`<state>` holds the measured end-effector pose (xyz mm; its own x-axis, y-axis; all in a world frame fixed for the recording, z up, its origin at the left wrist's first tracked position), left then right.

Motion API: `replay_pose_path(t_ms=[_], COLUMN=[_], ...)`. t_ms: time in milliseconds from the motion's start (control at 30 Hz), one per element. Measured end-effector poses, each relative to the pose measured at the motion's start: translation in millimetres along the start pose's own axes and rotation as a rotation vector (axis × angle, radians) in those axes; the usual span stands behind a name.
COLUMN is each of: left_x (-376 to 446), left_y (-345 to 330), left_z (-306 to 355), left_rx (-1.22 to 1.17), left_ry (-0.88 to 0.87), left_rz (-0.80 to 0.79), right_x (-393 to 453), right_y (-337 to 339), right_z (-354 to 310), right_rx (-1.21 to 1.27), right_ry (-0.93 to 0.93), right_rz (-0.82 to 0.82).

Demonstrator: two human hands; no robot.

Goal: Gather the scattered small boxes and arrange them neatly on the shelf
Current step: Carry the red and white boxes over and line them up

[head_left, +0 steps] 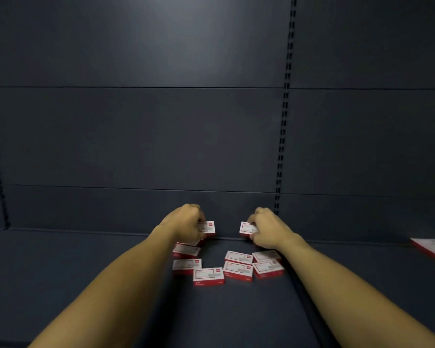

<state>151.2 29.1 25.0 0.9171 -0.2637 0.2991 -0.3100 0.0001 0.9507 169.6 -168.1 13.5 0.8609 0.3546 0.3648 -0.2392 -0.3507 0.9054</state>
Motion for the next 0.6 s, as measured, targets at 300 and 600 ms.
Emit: replay_pose_path(t_ms=[300, 600], left_x=[26.9, 43.0], left_y=[-6.7, 0.9], left_z=[109.5, 217.3], left_rx=[-0.077, -0.131], left_ry=[-0.22, -0.386], left_rz=[0.023, 0.037], right_x=[-77.4, -162.9], right_y=[45.9, 102.4], right_z=[72.9, 145.0], right_rx=[-0.111, -0.201], right_ry=[-0.23, -0.463], right_rz=[0.033, 0.072])
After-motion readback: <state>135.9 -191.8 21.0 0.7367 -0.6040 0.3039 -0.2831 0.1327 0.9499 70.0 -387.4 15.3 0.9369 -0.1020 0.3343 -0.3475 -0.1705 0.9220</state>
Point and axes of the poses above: each hand's wrist, its own x-axis towards the middle knuckle, its own y-axis out of the back of the hand, z = x × y, the point moved 10 cm from there along x, towards the middle knuckle, and after that the axes turned 7 degrees about x, right-handed, at the moved point
